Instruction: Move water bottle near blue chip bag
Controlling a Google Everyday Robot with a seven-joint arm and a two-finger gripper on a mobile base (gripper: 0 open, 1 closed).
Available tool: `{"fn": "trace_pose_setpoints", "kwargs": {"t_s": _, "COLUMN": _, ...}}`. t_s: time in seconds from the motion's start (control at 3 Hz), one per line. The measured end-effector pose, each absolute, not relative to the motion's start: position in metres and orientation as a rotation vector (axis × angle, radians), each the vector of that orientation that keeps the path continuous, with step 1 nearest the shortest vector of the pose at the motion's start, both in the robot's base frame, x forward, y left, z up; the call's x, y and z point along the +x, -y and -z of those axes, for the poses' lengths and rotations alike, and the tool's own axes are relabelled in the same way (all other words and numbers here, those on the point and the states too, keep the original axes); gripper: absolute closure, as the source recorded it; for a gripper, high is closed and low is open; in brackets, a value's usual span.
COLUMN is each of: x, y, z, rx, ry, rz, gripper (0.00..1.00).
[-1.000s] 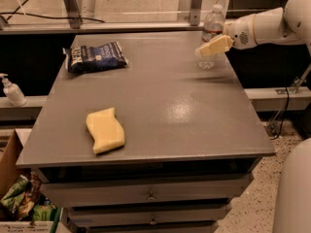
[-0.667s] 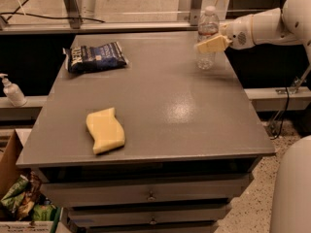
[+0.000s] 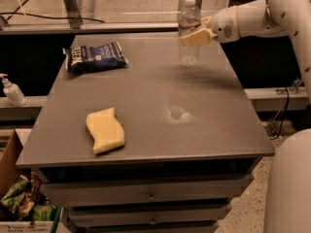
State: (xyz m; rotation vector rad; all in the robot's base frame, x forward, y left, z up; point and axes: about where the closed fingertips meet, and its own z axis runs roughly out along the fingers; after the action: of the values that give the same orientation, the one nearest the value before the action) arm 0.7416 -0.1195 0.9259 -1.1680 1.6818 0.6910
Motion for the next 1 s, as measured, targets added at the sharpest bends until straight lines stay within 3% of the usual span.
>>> {"fn": "trace_pose_setpoints", "kwargs": {"t_s": 0.33, "x": 0.726, "y": 0.064, "z": -0.937, "rx": -1.260, "ry": -1.608, "rz": -0.753, "gripper": 1.00}}
{"fn": "trace_pose_setpoints", "kwargs": {"t_s": 1.0, "x": 0.714, "y": -0.018, "z": -0.936, "rx": -1.323, "ry": -1.516, "rz": -0.836, "gripper": 1.00}}
